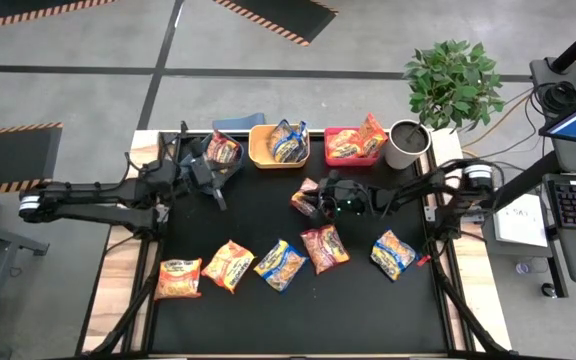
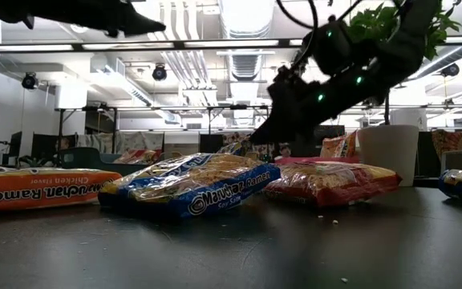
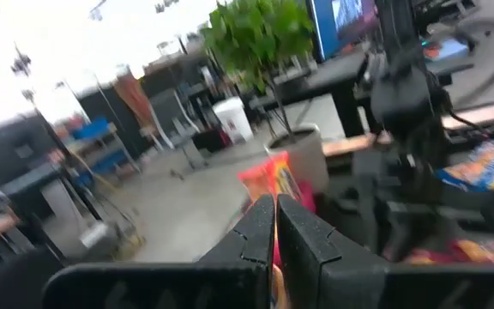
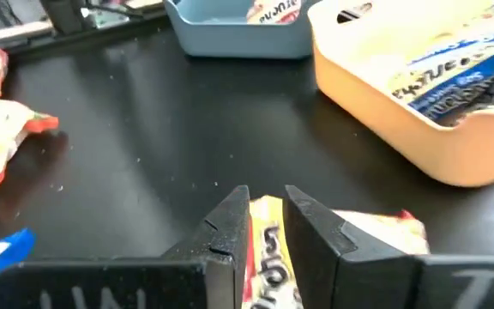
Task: Sort Maruchan noodles
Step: Put the red noodle pack into the blue bin
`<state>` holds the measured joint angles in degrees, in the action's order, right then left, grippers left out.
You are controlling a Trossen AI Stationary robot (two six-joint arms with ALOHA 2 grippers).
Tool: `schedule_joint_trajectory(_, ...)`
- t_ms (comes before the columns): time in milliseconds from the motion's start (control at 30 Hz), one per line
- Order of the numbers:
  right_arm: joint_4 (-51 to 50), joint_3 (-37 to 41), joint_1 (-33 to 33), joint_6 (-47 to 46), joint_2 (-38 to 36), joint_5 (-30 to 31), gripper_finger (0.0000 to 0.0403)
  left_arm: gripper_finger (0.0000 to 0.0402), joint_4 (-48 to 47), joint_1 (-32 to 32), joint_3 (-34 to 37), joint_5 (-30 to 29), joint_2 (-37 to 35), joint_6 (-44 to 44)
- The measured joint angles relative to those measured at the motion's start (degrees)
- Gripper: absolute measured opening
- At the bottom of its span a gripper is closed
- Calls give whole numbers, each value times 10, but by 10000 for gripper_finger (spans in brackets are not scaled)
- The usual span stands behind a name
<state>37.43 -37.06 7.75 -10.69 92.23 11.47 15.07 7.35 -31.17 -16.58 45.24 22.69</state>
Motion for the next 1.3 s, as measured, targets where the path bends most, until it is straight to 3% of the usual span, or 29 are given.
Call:
schedule_joint_trajectory(333,-283,6,5,-32,-155,23,63,0,-11,0,1,3,127,-103)
schedule_joint_trajectory(467,-272,29,5,-46,-158,26,63,0,8,0,1,14,183,-147)
schedule_joint_trajectory(700,-196,62,5,-60,-93,26,63,0,65,0,-10,107,271,-199)
schedule_joint_trajectory(933,-176,60,5,-59,-26,31,63,5,139,3,-11,116,351,-247)
schedule_joint_trajectory(1100,-172,59,5,-58,-7,32,63,42,207,12,-11,117,397,-292)
schedule_joint_trajectory(1300,-173,60,5,-52,-12,30,63,117,262,18,-11,116,446,-325)
